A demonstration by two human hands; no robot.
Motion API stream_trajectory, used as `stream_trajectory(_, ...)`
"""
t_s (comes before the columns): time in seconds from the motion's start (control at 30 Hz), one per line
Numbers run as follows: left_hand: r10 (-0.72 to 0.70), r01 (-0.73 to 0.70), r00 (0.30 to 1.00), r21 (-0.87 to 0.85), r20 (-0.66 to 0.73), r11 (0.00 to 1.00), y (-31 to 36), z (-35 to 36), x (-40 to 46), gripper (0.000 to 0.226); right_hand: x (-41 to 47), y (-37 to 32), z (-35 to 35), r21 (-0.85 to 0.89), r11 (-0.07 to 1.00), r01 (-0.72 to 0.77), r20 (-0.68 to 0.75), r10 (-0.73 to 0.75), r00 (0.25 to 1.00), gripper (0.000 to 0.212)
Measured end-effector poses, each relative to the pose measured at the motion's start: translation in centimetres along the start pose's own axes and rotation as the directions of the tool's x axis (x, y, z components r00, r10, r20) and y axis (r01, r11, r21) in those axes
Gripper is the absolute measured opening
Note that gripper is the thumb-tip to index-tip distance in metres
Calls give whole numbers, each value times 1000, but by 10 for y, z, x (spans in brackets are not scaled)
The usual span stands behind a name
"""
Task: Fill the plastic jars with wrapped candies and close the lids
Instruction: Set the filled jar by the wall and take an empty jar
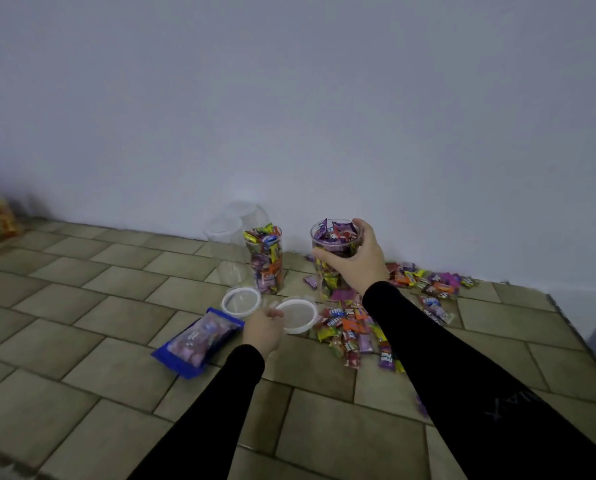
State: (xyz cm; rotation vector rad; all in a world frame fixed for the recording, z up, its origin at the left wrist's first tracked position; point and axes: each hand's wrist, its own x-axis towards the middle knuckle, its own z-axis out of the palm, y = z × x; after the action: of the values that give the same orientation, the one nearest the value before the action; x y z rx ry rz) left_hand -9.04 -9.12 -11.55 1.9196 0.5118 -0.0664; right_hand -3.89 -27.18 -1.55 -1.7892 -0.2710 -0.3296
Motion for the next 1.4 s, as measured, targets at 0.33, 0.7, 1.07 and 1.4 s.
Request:
stream_trajectory(0.33, 83, -68, 995, 256, -50, 964, 24, -7, 47, 29, 65, 24, 62, 12, 998, -57, -27, 57, 998, 97)
stream_trajectory(0.7, 301, -241, 954, 618, 8, 748, 19, -2, 91, 29, 125, 51, 107, 78, 992, -100, -17, 102, 995, 100)
stream_trajectory(1.07, 414, -364, 887, 859, 203, 361, 25, -14, 100, 28, 144, 80, 153, 57, 986, -156, 38, 154, 987, 96)
stream_trajectory(1.4, 432, -393, 872, 855, 230, 337, 18, -17, 104, 35, 147, 73, 157, 96, 958, -272, 201, 249, 948, 108)
